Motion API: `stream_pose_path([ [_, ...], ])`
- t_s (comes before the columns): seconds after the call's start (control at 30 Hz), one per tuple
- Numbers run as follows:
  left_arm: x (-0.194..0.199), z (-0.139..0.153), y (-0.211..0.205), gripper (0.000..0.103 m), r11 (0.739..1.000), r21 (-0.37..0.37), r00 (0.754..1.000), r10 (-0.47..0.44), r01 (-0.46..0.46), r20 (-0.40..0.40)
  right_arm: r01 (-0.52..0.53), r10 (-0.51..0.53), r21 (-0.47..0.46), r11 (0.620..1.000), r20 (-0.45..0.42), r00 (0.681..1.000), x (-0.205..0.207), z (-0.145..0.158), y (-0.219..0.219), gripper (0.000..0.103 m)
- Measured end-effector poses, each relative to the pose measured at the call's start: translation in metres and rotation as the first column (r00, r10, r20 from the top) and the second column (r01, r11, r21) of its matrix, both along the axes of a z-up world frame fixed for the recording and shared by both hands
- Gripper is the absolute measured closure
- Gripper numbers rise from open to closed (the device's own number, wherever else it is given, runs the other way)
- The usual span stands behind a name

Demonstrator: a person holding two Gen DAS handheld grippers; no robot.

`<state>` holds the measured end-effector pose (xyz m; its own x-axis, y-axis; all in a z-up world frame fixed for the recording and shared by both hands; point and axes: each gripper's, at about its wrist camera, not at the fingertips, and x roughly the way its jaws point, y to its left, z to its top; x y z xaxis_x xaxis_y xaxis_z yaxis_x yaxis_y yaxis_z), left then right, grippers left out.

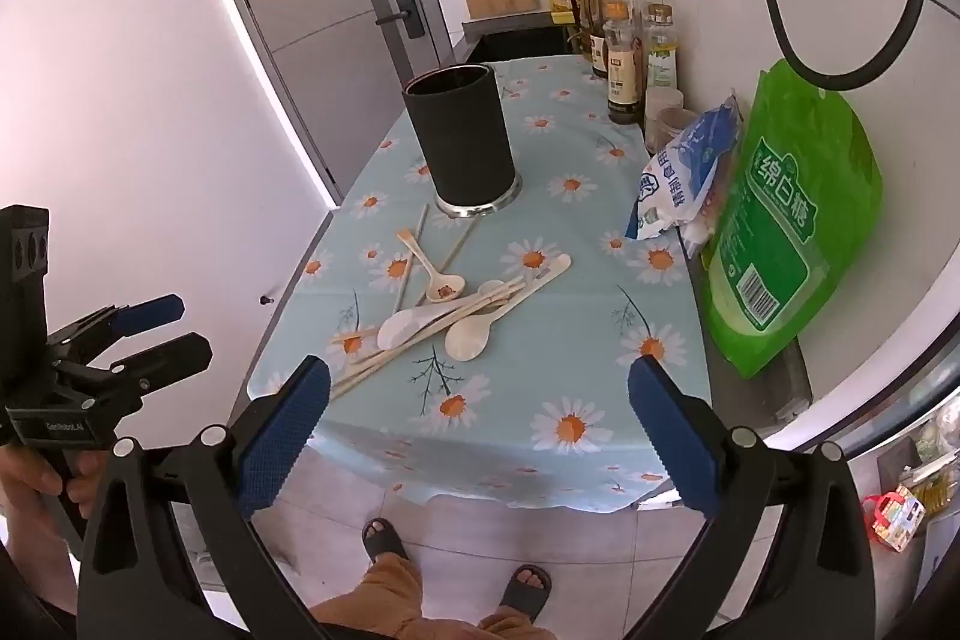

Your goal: Organize utensils

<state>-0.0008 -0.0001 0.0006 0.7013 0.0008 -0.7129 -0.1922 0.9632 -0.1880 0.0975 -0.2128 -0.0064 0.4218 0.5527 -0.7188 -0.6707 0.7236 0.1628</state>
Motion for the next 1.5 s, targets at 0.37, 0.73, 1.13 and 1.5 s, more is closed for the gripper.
stream_pose_path([
  [0.37, -0.008, -0.007, 0.000, 0.007, 1.000, -0.003, 1.000, 0.011, -0.011, -0.018, 0.008, -0.008, 0.013, 1.000, -0.022, 1.000, 0.001, -0.006, 0.000, 0.004],
  [0.73, -0.008, -0.005, 0.002, 0.006, 1.000, -0.005, 0.999, 0.029, -0.029, -0.014, -0.005, 0.005, 0.007, 1.000, -0.035, 0.999, 0.001, -0.008, 0.001, 0.004],
  [1.13, -0.008, -0.004, 0.000, 0.007, 1.000, -0.018, 1.000, 0.020, -0.020, -0.021, -0.008, 0.008, 0.000, 1.000, -0.037, 0.999, 0.001, -0.009, 0.002, 0.004],
  [1.5, -0.005, -0.004, -0.004, 0.006, 1.000, -0.017, 1.000, 0.017, -0.018, -0.025, -0.019, 0.018, -0.011, 1.000, -0.048, 0.999, 0.005, -0.013, 0.004, 0.004],
])
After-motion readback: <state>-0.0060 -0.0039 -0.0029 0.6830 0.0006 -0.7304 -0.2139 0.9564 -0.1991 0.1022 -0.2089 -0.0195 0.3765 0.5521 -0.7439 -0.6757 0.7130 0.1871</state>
